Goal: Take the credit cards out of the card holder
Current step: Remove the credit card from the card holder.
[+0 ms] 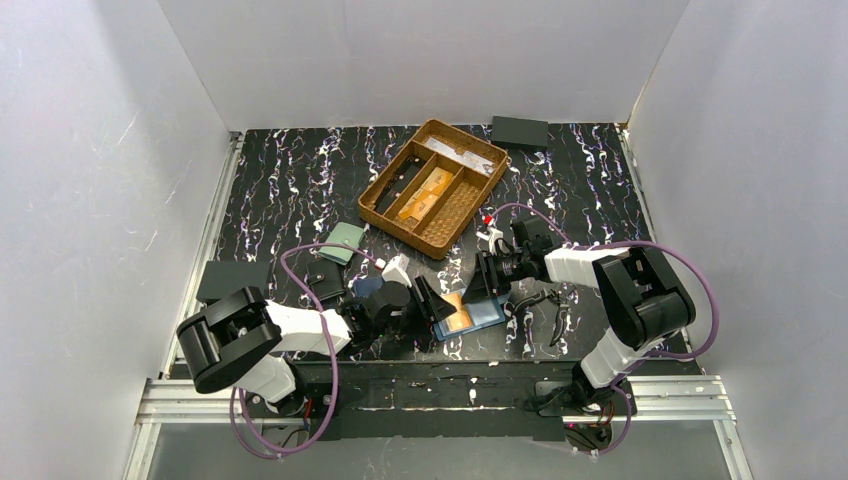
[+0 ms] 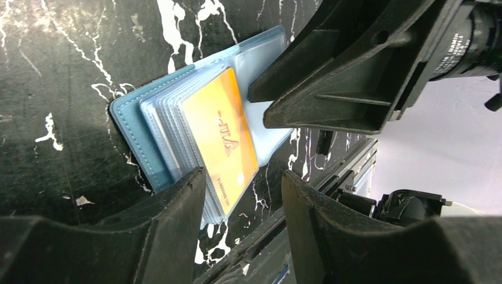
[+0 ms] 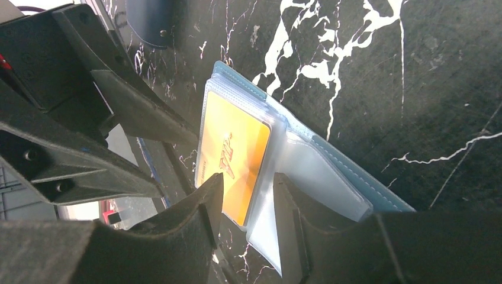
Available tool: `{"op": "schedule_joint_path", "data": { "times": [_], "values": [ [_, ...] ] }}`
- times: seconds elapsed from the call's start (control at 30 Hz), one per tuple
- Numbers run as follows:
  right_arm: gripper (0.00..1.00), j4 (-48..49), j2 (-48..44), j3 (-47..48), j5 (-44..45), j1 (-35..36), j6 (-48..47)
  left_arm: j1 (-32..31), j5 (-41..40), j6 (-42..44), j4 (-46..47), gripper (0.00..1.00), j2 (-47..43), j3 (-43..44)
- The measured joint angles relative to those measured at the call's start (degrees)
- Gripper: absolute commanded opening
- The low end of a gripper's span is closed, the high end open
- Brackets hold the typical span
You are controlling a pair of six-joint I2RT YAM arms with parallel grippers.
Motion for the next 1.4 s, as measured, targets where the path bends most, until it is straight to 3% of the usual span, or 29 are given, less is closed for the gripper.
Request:
{"op": "schedule_joint_path", "data": {
  "times": [0.4,0.53,1.07,1.4],
  "values": [
    [0.45,-0.39,0.04,0.02,0.0,0.0,-0.02,0.04,-0.15,-0.87,-2.27,0.46,0.68,0.44],
    [0.45,-0.42,0.04,0.02,-0.02,0.0,-0.02,0.04,-0.09,-0.85,-2.32,0.41,1.2,0.68],
    [0.45,-0.48,0.17,0.35,0.0,0.0,-0.2,0.04,-1.07,-0.7,-3.1,0.43,-5.22,-0.63],
    [0.44,-0.5,0.28,0.63,0.04,0.0,-0.22,0.07,-0.28,-0.26,-3.15,0.44,-3.26,-0.02]
  ]
}}
